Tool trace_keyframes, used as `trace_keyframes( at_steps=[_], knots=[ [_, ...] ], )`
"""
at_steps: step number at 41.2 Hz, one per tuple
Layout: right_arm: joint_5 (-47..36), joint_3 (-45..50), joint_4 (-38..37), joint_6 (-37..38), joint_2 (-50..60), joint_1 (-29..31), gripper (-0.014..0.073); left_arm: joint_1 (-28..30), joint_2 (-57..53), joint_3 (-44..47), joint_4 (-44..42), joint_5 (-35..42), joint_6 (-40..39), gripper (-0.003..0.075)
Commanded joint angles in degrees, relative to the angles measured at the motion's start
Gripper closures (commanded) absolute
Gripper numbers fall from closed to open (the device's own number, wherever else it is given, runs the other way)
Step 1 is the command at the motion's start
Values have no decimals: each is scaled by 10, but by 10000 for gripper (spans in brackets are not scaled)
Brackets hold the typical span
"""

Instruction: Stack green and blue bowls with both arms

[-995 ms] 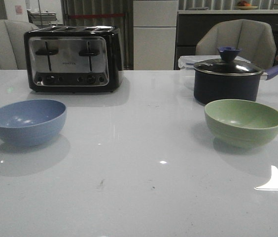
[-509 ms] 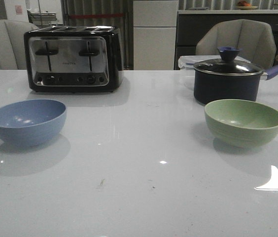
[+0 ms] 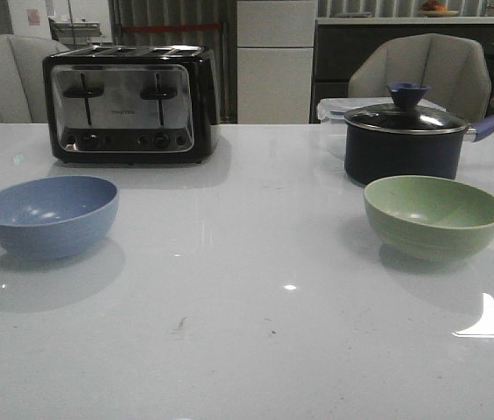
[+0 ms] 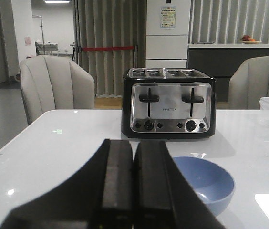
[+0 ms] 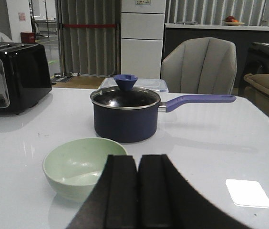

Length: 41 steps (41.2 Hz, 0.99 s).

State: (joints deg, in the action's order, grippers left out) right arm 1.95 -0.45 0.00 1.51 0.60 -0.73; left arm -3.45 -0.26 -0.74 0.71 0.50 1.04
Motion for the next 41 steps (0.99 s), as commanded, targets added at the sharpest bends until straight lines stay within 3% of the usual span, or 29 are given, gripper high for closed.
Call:
trace_keyframes(
  at_steps=[1,15,22,33,41],
  knots=[
    [-7,-72,-7,0,8,3,566,0,-10,-55,0,42,-1,627],
    [213,-318,-5,0,-120,3,566,0,86,-309,9,-151,-1,627],
    [297,-395,4,0,-202,3,566,0,157,-396,9,-255,-1,627],
    [322,-394,5,0,-308,3,566,0,252,-401,9,-335,-1,627],
    [334,-382,5,0,-361,3,566,0,305,-397,9,-351,-1,627]
  ],
)
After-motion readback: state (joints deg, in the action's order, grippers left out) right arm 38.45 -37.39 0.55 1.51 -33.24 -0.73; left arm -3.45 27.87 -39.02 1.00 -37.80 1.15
